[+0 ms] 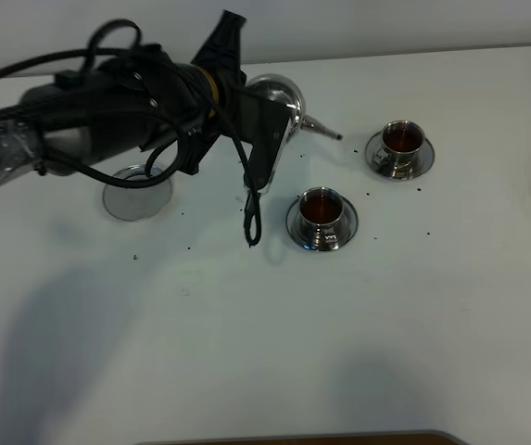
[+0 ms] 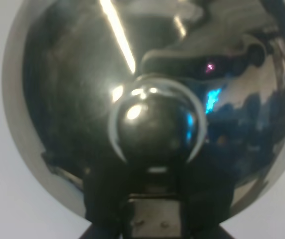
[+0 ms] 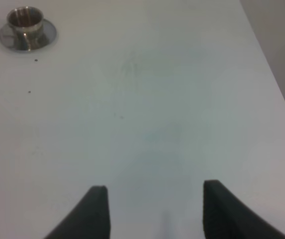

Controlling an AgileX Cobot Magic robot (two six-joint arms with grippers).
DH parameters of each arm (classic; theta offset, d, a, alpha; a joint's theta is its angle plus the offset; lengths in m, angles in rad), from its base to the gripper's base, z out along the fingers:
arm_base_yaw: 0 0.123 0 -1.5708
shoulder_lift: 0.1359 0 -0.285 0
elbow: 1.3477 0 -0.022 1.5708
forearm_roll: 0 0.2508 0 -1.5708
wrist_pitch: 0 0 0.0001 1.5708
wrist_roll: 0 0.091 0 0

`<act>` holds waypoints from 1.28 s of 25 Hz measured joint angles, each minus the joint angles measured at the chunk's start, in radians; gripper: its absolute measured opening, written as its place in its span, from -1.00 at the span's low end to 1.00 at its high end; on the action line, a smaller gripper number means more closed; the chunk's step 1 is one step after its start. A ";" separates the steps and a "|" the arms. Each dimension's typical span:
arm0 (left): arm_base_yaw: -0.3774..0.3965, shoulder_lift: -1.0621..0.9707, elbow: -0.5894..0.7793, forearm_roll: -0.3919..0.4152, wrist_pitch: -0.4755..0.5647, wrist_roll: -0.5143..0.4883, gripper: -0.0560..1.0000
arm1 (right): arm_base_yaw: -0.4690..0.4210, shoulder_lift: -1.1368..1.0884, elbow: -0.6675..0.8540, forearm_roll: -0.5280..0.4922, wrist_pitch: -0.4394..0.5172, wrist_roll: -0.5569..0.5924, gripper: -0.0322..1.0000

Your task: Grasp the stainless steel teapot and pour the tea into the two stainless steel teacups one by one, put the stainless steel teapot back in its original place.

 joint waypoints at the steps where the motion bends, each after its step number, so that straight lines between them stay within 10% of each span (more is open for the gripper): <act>1: 0.000 -0.015 0.000 -0.057 0.023 -0.001 -0.42 | 0.000 0.000 0.000 0.000 0.000 0.000 -0.11; 11: 0.000 -0.081 0.000 -0.487 0.394 -0.105 -0.42 | 0.000 0.000 0.000 0.000 0.000 0.000 -0.11; 20: 0.000 -0.081 0.000 -0.523 0.557 -0.538 -0.42 | 0.000 0.000 0.000 0.000 0.000 0.000 -0.11; 32: 0.000 0.035 0.000 -0.584 0.509 -0.623 -0.42 | 0.000 0.000 0.000 0.000 0.000 0.000 -0.11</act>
